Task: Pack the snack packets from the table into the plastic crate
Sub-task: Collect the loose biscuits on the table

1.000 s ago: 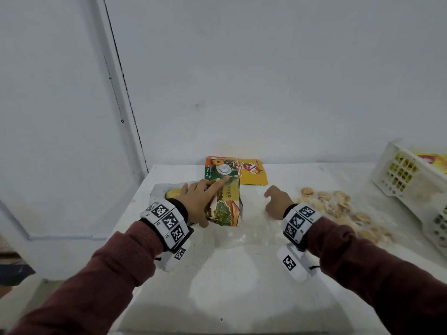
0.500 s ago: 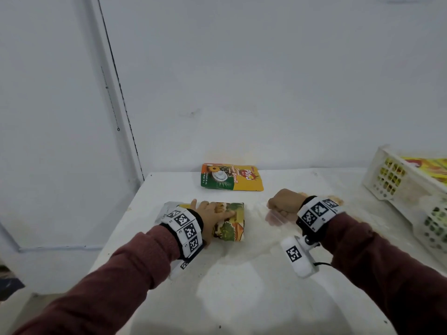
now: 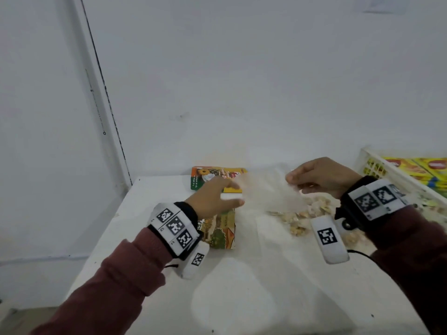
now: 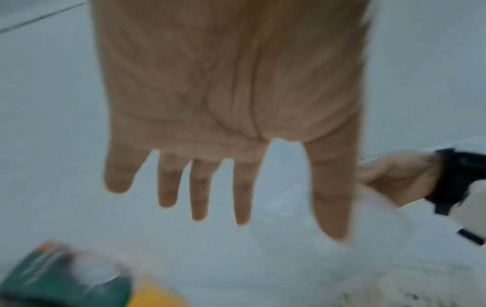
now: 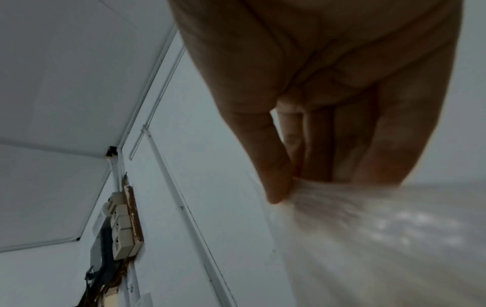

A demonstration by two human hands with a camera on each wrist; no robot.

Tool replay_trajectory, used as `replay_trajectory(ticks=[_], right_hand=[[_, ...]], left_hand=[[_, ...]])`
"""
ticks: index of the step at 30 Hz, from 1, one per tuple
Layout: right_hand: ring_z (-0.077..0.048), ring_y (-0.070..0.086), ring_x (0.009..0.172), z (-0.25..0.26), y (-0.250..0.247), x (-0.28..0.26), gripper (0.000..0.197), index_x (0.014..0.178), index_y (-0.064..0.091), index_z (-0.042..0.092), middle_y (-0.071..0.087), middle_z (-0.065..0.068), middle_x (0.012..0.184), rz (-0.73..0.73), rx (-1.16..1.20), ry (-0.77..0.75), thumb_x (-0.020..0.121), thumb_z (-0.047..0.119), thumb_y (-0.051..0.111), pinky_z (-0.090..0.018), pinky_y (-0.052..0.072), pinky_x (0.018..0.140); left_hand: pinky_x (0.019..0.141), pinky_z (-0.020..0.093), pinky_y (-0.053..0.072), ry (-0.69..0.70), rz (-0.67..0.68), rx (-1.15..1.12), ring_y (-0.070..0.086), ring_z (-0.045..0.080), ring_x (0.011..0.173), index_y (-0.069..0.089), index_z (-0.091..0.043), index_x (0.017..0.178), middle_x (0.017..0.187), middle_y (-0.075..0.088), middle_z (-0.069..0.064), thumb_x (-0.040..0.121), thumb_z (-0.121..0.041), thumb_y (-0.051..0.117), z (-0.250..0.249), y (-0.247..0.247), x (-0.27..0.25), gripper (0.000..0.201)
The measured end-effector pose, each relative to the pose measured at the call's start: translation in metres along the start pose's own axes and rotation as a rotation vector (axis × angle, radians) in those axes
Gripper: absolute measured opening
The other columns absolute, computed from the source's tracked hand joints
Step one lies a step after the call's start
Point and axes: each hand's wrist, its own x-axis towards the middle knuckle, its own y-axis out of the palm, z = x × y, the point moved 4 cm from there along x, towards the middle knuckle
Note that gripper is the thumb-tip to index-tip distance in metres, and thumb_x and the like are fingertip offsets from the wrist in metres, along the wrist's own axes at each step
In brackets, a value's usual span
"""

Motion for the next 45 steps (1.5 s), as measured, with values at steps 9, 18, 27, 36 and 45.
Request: replay_trajectory(ticks=[9,18,27,36,45], right_hand=[[-0.005,0.057,0.043,-0.015,0.043,-0.002,0.020,0.063,0.058,0.006,0.061,-0.001,0.051,-0.008,0.270,-0.066,0.075,0.006,0.073,-0.012,0.049,0.047],[-0.022,0.053,0.073,-0.024,0.023,-0.027,0.048,0.112,0.045,0.016,0.048,-0.006,0.105,-0.257,-0.570,-0.513,0.072,0.001,0.067,-0.035,0.048,0.069],[-0.011,0.048,0.084,-0.033,0.021,-0.012,0.053,0.130,0.051,0.011,0.054,-0.005,0.125,-0.127,-0.769,-0.451,0.079,-0.005,0.051,-0.020,0.037,0.077],[0.005,0.060,0.059,-0.052,-0.041,0.028,0.019,0.068,0.062,0.015,0.061,0.012,0.073,0.052,-0.034,-0.436,0.075,0.001,0.073,-0.012,0.047,0.063],[-0.028,0.052,0.111,-0.114,0.026,0.052,0.045,0.113,0.056,0.011,0.050,-0.008,0.122,0.439,-1.276,-0.252,0.073,0.021,0.076,-0.030,0.042,0.084]], left_hand=[[0.059,0.021,0.052,0.030,-0.117,-0.536,0.061,0.007,0.055,0.056,-0.010,0.085,0.071,0.061,0.003,0.082,-0.007,0.067,-0.044,0.037,0.018,0.012],[0.057,0.027,0.054,0.057,-0.198,-0.237,0.054,0.018,0.065,0.066,0.004,0.095,0.080,0.057,0.010,0.088,0.003,0.045,-0.049,0.033,0.027,0.022],[0.077,0.036,0.044,0.202,-0.231,0.139,0.052,0.026,0.083,0.038,-0.016,0.131,0.098,0.047,0.005,0.087,-0.010,0.048,-0.097,0.053,0.025,0.045],[0.082,0.028,0.038,-0.072,-0.252,0.341,0.055,0.027,0.103,0.066,-0.005,0.101,0.112,0.058,0.011,0.088,0.007,0.041,-0.067,0.066,0.057,0.030],[0.097,0.027,0.033,-0.097,-0.159,0.337,0.047,0.023,0.118,0.060,-0.004,0.116,0.124,0.054,0.010,0.090,-0.011,0.050,-0.059,0.065,0.062,0.028]])
